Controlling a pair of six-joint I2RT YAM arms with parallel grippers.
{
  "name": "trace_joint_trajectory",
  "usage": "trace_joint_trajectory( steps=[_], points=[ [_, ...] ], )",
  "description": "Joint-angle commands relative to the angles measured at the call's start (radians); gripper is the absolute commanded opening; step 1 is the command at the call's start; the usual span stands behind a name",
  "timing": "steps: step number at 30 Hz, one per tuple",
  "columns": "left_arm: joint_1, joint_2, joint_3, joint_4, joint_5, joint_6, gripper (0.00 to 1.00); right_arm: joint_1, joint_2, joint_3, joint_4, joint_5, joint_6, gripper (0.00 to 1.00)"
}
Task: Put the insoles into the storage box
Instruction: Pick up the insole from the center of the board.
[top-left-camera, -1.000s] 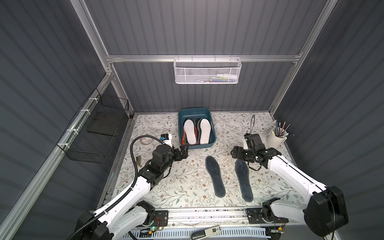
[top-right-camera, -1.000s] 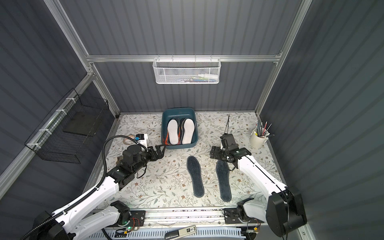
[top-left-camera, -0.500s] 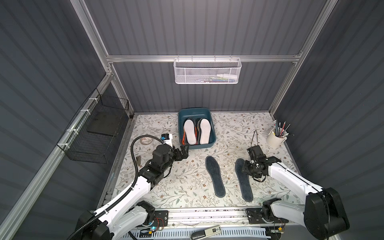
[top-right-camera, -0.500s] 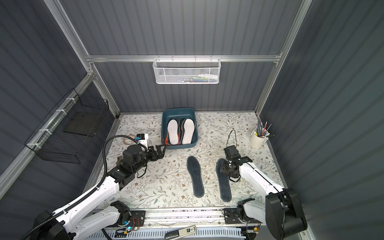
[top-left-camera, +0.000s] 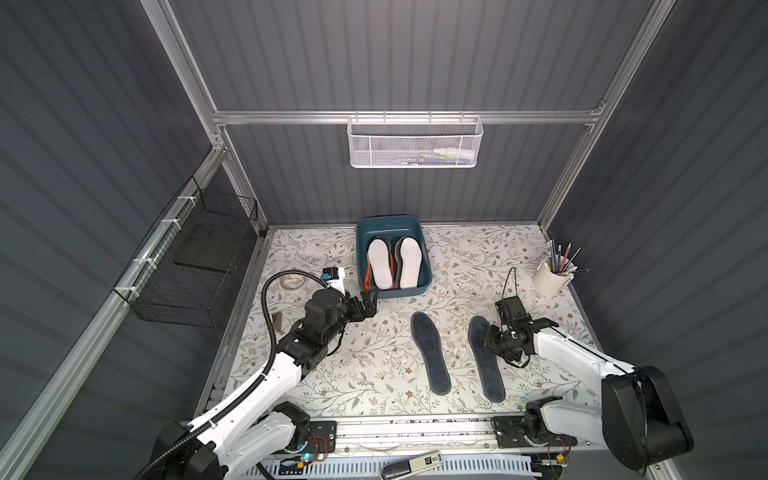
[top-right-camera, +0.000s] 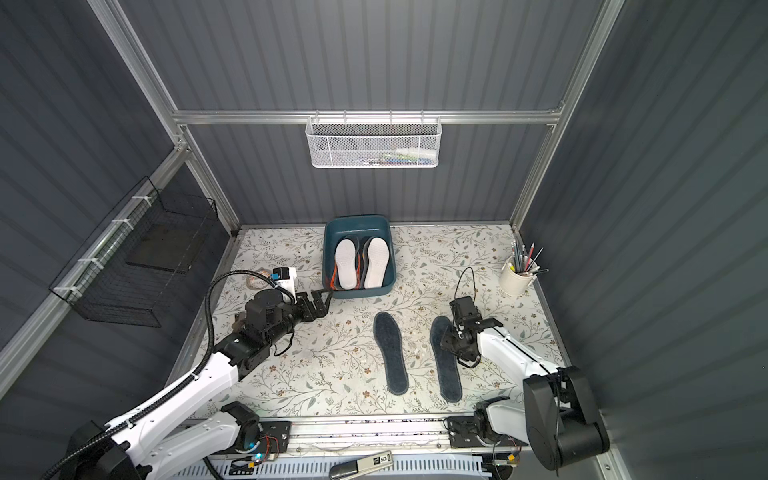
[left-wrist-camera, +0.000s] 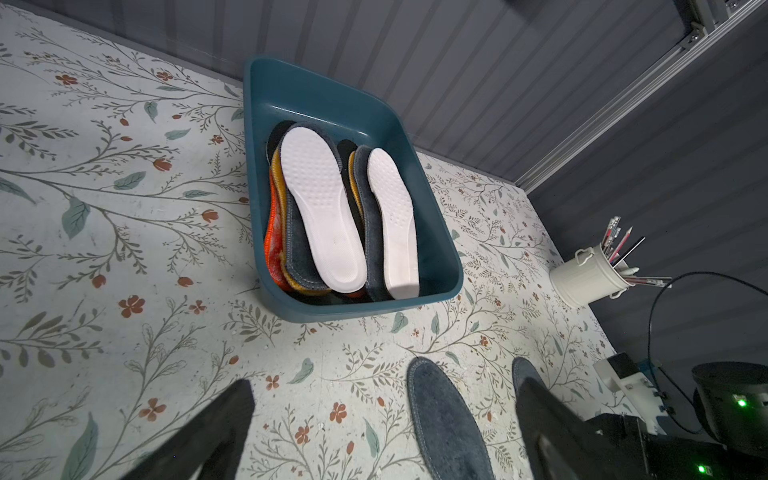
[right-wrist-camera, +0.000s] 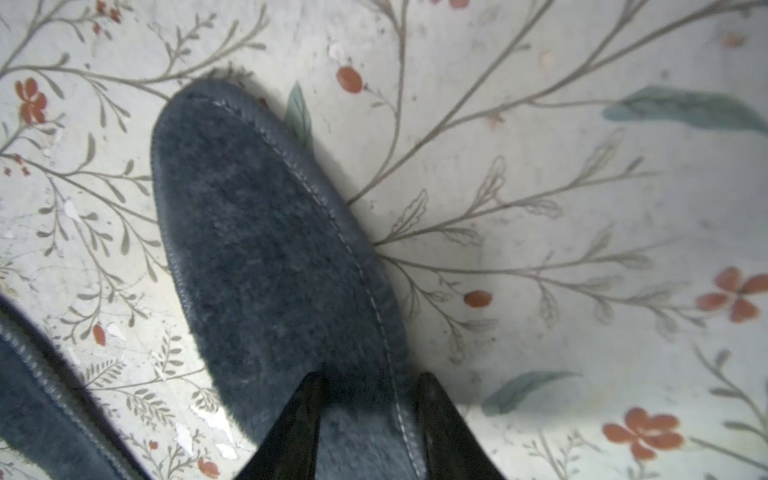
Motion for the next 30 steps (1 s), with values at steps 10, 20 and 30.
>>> trace_joint_trajectory(
  steps=[10,20,30],
  points=[
    [0.000,-0.007,0.021,0.000,0.007,-0.003,1.00,-0.007,0.033,-0.003,0.045,-0.053,0.009,0.03],
    [0.001,-0.007,0.015,0.003,-0.001,-0.011,1.00,-0.007,-0.016,0.087,0.002,-0.033,-0.038,0.00],
    [0.001,0.005,-0.034,0.088,0.031,-0.069,1.00,-0.007,-0.090,0.199,-0.018,-0.053,-0.061,0.00]
  ],
)
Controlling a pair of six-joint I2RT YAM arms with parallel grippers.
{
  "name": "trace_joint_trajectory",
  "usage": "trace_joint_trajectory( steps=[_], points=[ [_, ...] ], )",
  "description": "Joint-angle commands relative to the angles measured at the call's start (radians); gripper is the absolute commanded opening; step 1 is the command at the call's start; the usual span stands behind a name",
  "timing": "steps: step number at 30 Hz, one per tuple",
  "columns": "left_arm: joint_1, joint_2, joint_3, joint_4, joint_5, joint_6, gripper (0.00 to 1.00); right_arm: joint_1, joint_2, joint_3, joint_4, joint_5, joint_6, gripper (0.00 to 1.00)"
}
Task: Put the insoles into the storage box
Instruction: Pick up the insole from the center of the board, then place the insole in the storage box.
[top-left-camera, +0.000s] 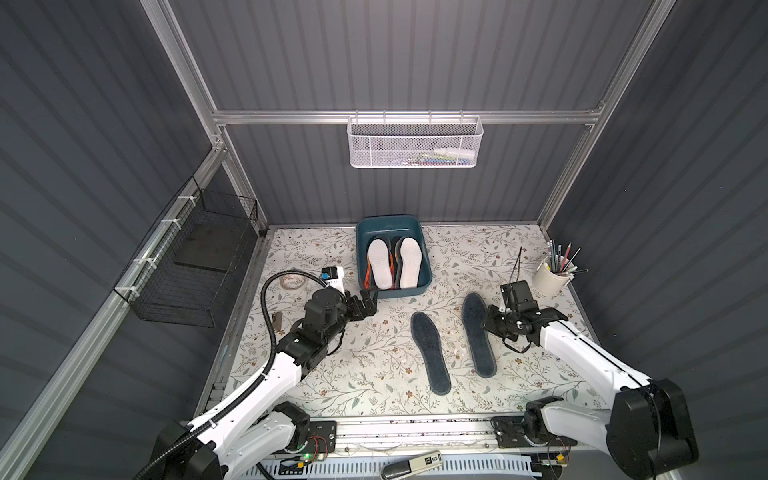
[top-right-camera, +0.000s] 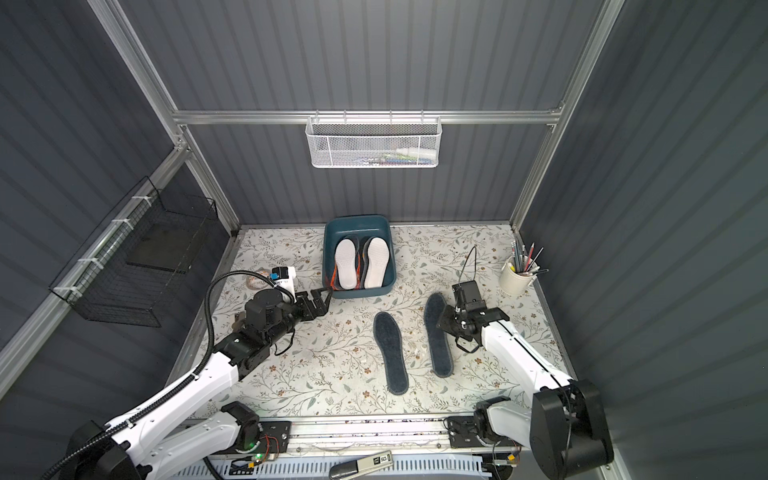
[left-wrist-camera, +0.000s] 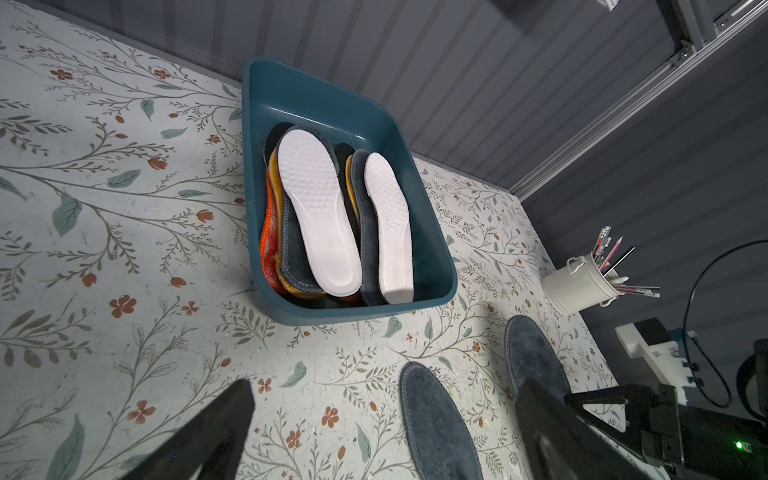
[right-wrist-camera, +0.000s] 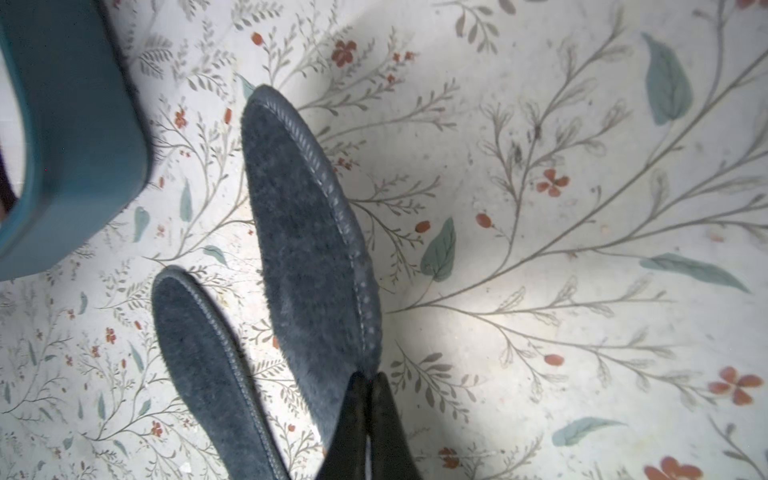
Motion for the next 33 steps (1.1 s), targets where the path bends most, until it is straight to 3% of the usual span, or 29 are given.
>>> trace_joint_trajectory(
  steps=[1,8,19,29,33],
  points=[
    [0.003,0.008,-0.034,0.069,0.035,-0.041,1.00,-0.002,-0.032,0.055,-0.022,-0.015,-0.023,0.00],
    [0.007,0.102,-0.052,0.209,0.164,-0.086,0.99,0.019,-0.044,0.123,0.029,-0.090,0.004,0.00],
    [0.016,0.289,-0.080,0.585,0.506,-0.193,0.99,0.215,0.118,0.265,0.279,-0.177,0.073,0.00],
    [0.017,0.339,-0.077,0.665,0.546,-0.237,0.97,0.318,0.248,0.345,0.441,-0.315,0.115,0.00],
    [0.018,0.360,-0.062,0.665,0.549,-0.241,0.92,0.347,0.273,0.344,0.491,-0.360,0.146,0.00]
  ],
)
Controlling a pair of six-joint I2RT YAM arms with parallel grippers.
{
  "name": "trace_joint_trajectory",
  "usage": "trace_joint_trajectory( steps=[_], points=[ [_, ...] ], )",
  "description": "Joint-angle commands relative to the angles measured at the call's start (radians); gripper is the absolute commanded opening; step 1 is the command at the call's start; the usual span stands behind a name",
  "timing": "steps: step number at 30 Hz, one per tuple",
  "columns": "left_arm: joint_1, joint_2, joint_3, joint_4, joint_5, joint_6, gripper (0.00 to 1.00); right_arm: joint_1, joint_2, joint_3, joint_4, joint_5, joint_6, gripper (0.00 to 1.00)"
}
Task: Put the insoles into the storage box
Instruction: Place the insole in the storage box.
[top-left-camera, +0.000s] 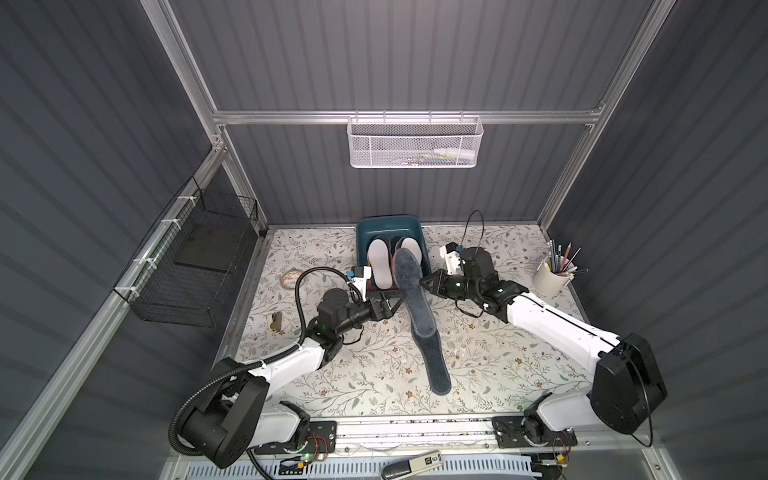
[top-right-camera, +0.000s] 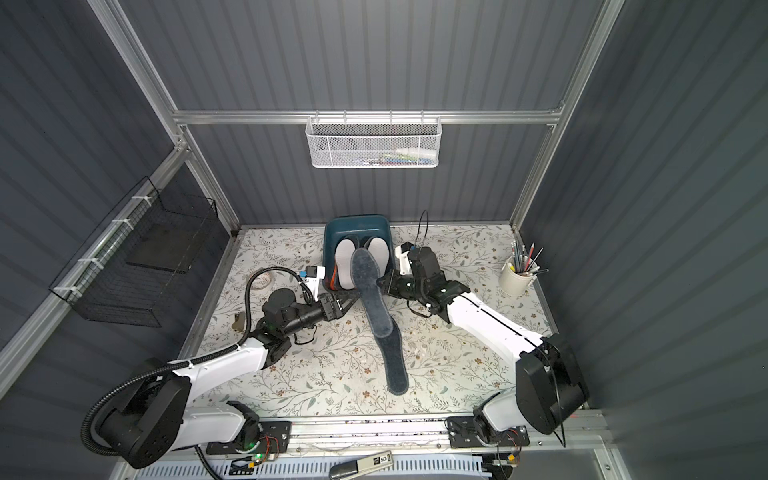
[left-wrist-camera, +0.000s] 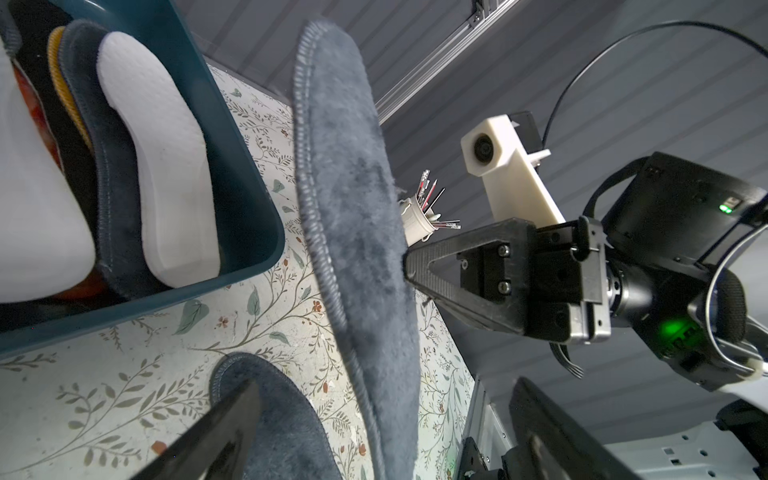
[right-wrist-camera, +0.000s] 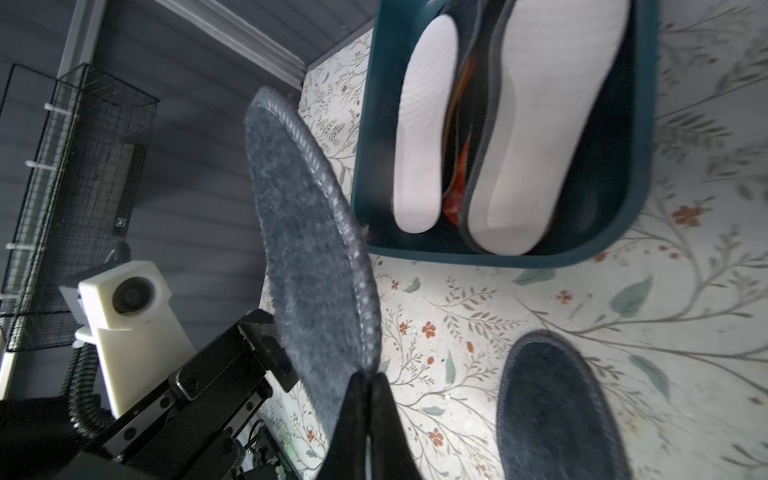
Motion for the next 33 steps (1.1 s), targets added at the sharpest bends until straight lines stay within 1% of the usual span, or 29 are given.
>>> trace_joint_trajectory(
  steps=[1,4,5,7,9,11,13,14,19,21,24,27,30,33],
  points=[
    [0.006,0.028,0.015,0.038,0.029,-0.011,0.89,0.022,0.011,0.017,0.079,-0.064,0.030,0.00],
    [0.007,0.039,0.027,0.046,0.033,-0.023,0.78,0.040,0.016,0.005,0.100,-0.072,0.039,0.00],
    [0.007,0.038,0.029,0.050,0.034,-0.024,0.72,0.044,0.018,0.004,0.105,-0.078,0.042,0.00],
    [0.007,0.035,0.031,0.051,0.022,-0.025,0.55,0.046,0.023,0.003,0.111,-0.086,0.045,0.00],
    [0.007,0.029,0.035,0.047,0.004,-0.024,0.33,0.047,0.026,-0.003,0.115,-0.092,0.047,0.00],
    [0.009,0.029,0.036,0.048,-0.004,-0.030,0.17,0.049,0.024,-0.011,0.115,-0.098,0.049,0.01],
    [0.010,0.028,0.036,0.056,-0.002,-0.035,0.01,0.047,0.016,-0.030,0.126,-0.099,0.054,0.06],
    [0.012,0.026,0.035,0.056,0.004,-0.034,0.00,0.046,0.010,-0.041,0.137,-0.100,0.058,0.11],
    [0.040,-0.002,0.022,0.058,0.044,-0.026,0.00,0.023,-0.043,-0.068,0.135,-0.081,0.030,0.38],
    [0.057,-0.009,0.021,0.056,0.077,-0.026,0.00,-0.015,-0.074,-0.100,0.186,-0.117,0.029,0.48],
    [0.073,-0.005,0.032,0.067,0.147,-0.025,0.00,-0.059,-0.114,-0.181,0.308,-0.208,0.041,0.58],
    [0.079,0.004,0.051,0.066,0.209,-0.024,0.00,-0.078,-0.131,-0.231,0.394,-0.281,0.025,0.62],
    [0.081,0.010,0.068,0.058,0.247,-0.020,0.00,-0.077,-0.119,-0.244,0.430,-0.341,0.010,0.63],
    [0.081,0.018,0.076,0.056,0.266,-0.017,0.00,-0.077,-0.093,-0.256,0.498,-0.370,0.032,0.63]
  ],
)
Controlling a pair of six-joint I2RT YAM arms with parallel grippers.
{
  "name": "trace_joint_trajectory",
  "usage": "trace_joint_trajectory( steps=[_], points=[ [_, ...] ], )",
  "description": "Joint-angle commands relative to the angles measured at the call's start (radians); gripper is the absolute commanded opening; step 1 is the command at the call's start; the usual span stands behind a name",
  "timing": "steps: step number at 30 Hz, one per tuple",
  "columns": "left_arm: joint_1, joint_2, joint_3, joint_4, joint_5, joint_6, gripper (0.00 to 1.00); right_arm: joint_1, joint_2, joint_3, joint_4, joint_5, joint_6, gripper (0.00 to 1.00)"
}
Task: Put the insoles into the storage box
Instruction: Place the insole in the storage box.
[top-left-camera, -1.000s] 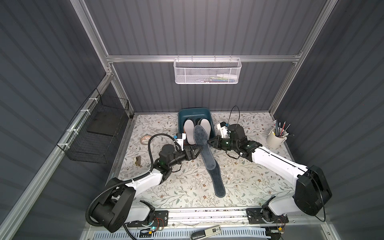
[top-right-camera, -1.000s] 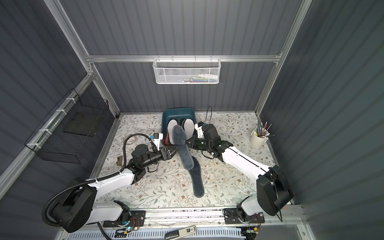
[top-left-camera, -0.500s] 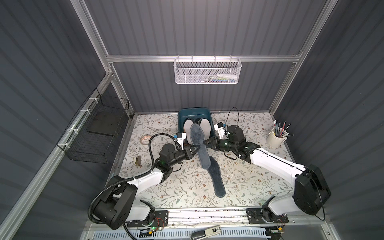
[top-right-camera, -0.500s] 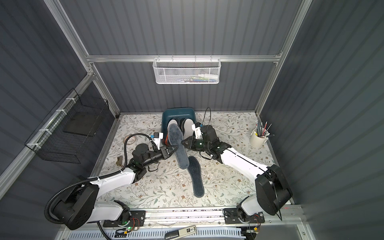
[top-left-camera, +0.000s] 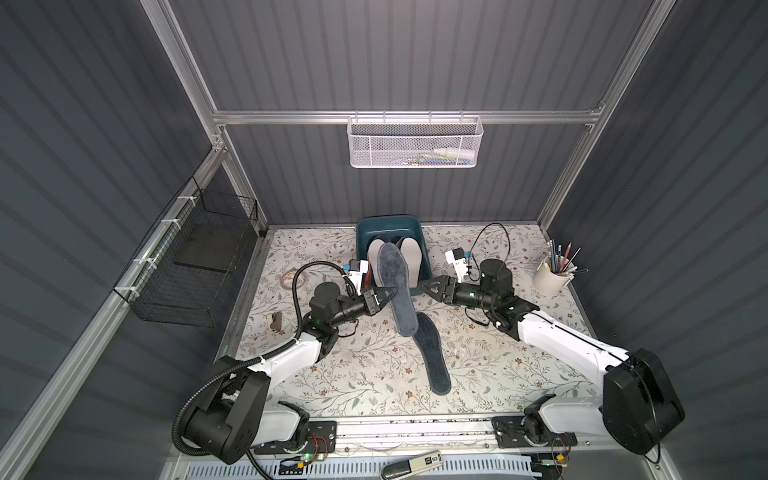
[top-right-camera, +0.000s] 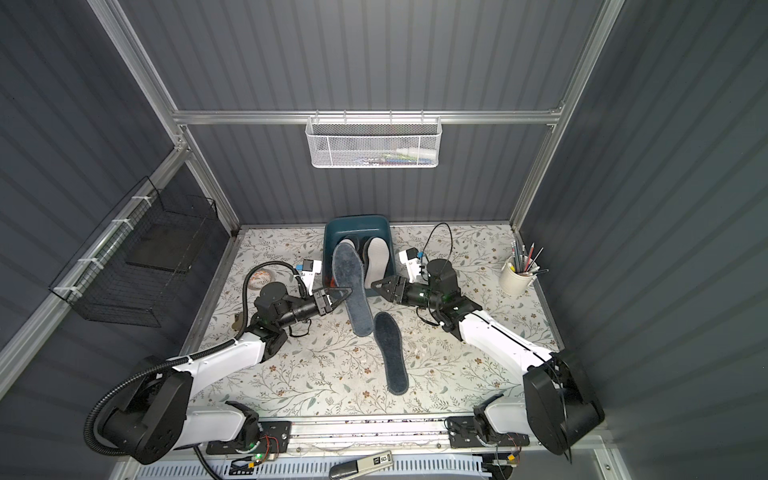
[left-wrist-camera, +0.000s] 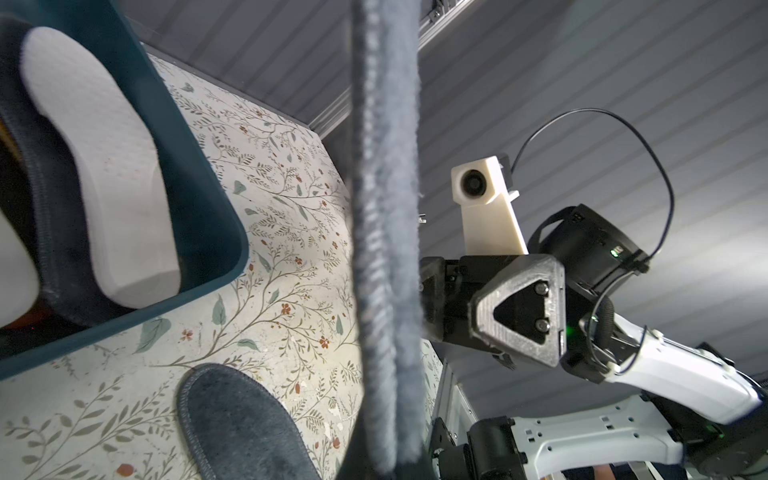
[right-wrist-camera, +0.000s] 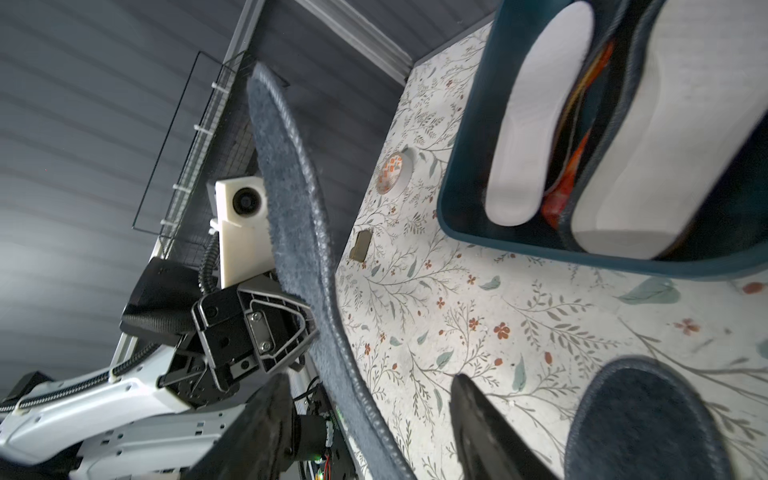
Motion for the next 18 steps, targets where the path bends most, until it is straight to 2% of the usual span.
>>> trace_joint_trajectory(
  steps=[1,4,11,18],
  points=[
    [0.003,0.011,0.039,0.011,0.070,0.021,0.00,0.000,0.030,-0.008,0.127,-0.082,0.006,0.62],
    [0.003,0.020,0.043,0.019,0.084,0.015,0.00,0.004,0.066,-0.009,0.200,-0.111,0.047,0.59],
    [0.004,0.036,0.057,0.028,0.109,0.007,0.00,0.035,0.131,0.006,0.293,-0.140,0.111,0.41],
    [0.005,0.054,0.059,0.057,0.120,-0.012,0.00,0.056,0.149,0.018,0.299,-0.141,0.118,0.13]
  ],
)
